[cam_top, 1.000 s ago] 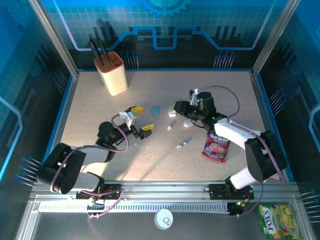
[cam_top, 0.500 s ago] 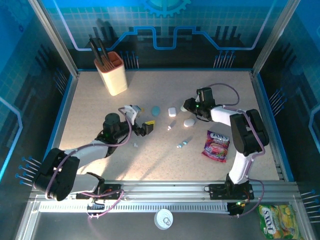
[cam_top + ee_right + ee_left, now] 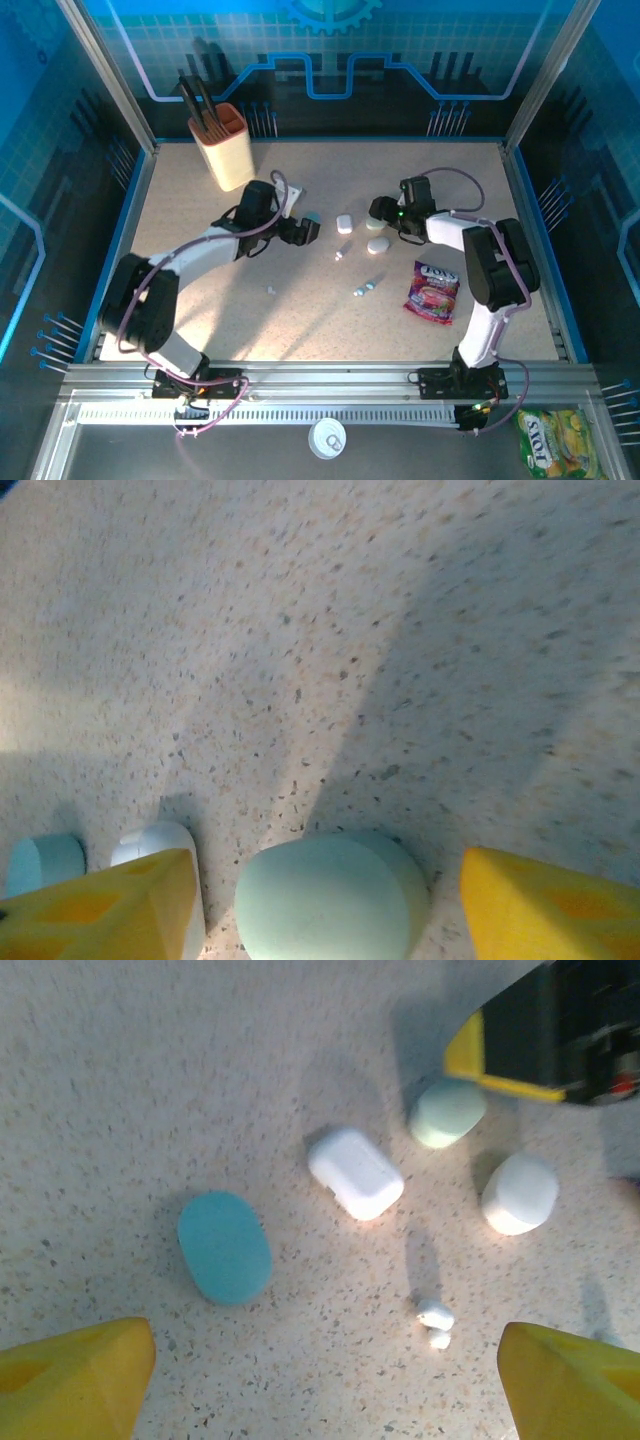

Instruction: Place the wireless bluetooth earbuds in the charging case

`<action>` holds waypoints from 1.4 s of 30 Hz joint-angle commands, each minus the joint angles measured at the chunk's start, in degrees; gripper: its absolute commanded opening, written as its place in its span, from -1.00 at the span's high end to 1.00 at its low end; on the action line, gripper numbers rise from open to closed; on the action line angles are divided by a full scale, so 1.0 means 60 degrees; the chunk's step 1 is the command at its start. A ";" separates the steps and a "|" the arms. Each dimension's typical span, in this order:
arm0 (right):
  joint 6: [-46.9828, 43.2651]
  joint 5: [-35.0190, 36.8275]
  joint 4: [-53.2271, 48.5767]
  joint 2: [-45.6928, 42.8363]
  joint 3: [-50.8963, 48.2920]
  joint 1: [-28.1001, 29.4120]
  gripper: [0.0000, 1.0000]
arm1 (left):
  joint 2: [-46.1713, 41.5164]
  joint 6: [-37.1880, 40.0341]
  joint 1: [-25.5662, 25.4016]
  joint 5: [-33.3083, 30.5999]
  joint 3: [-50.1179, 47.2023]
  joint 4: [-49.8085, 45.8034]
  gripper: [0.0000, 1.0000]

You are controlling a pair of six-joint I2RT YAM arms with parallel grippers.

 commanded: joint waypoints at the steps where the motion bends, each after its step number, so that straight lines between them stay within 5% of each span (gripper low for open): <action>1: -0.0752 0.0553 -0.0556 -0.0981 -0.0139 -0.0138 -0.62 | 0.0961 -0.0183 -0.0170 -0.0733 0.1305 -0.2393 -0.79; 7: -0.1562 0.0579 -0.0839 -0.2322 -0.0784 -0.0080 -0.74 | 0.2598 -0.0710 -0.0556 -0.2207 0.3323 -0.3693 -0.72; 14: -0.1956 0.0563 -0.1138 -0.3718 -0.1596 -0.0056 -0.74 | 0.3839 -0.1558 -0.0794 -0.3355 0.4760 -0.4688 -0.39; 28: -0.2180 0.0485 -0.1350 -0.4201 -0.1591 -0.0209 -0.75 | 0.5191 -0.2220 -0.0911 -0.2957 0.6052 -0.5512 -0.32; 36: -0.2162 0.0197 -0.1338 -0.4202 -0.1580 -0.0274 -0.75 | 0.5558 -0.2225 -0.0911 -0.2971 0.6407 -0.5697 0.08; 42: -0.2343 -0.0118 -0.1700 -0.4637 -0.1470 -0.0339 -0.75 | 0.5336 -0.1782 -0.0983 -0.3048 0.6212 -0.5591 0.15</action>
